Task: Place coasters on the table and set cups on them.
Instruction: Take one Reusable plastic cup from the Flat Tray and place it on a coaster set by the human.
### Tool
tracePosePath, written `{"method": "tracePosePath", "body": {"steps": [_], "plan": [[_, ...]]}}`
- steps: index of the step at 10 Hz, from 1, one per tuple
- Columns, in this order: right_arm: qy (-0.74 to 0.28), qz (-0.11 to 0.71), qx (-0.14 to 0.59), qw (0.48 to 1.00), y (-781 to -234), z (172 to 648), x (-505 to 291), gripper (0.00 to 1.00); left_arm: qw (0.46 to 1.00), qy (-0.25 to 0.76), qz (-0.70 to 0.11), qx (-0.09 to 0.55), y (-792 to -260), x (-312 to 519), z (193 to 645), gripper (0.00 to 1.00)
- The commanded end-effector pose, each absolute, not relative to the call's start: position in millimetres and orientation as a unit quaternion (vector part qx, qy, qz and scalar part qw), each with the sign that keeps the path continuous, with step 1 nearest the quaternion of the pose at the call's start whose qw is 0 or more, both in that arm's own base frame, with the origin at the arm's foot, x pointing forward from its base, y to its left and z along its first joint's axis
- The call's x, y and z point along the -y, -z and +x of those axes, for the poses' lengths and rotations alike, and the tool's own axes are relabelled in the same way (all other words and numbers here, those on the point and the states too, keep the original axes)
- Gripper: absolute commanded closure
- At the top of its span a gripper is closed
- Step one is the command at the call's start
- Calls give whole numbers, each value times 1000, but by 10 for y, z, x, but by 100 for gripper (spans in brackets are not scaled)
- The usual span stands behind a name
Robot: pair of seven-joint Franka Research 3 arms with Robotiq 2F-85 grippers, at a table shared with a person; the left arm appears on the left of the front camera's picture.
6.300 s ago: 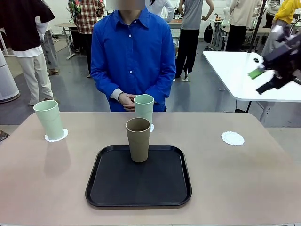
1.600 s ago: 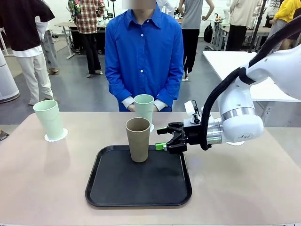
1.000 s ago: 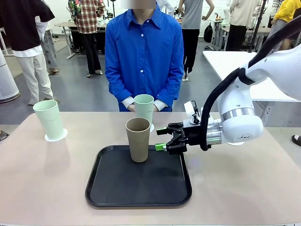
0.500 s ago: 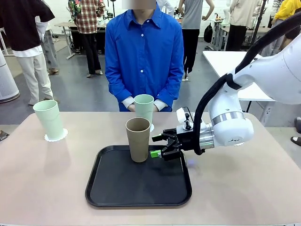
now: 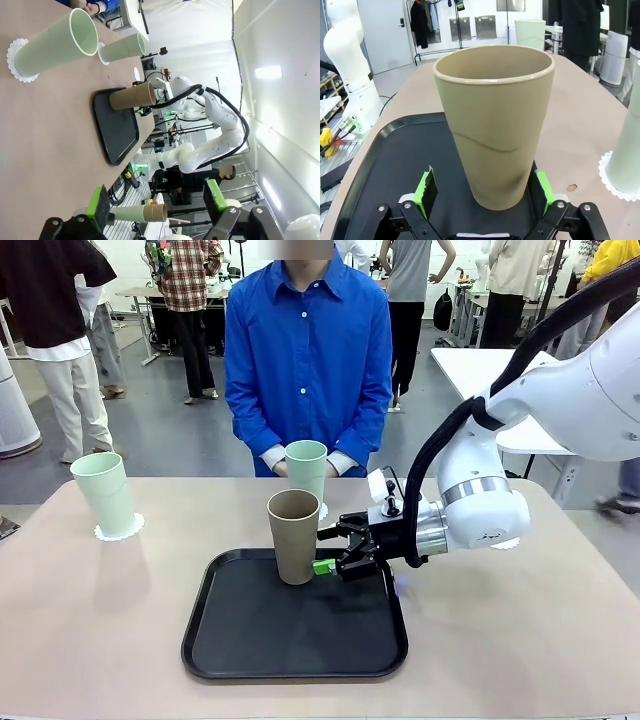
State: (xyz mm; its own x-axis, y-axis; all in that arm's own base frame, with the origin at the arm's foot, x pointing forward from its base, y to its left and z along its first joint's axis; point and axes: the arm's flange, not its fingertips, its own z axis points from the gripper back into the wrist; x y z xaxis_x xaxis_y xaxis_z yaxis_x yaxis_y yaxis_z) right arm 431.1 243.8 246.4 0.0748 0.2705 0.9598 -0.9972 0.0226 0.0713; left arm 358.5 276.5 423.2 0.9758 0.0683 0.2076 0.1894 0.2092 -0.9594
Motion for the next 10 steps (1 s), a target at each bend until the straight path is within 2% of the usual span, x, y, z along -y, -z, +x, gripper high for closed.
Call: {"method": "tracePosePath", "body": {"steps": [1,10], "plan": [[-542,436,427,577,-2359,4387,-2545,0,770,36,-628,109,-4252,-2770,3586,0],[-558,445,431,552,-2316,4436,-2831,0,770,36,-628,109,-4252,-2770,3586,0]]}}
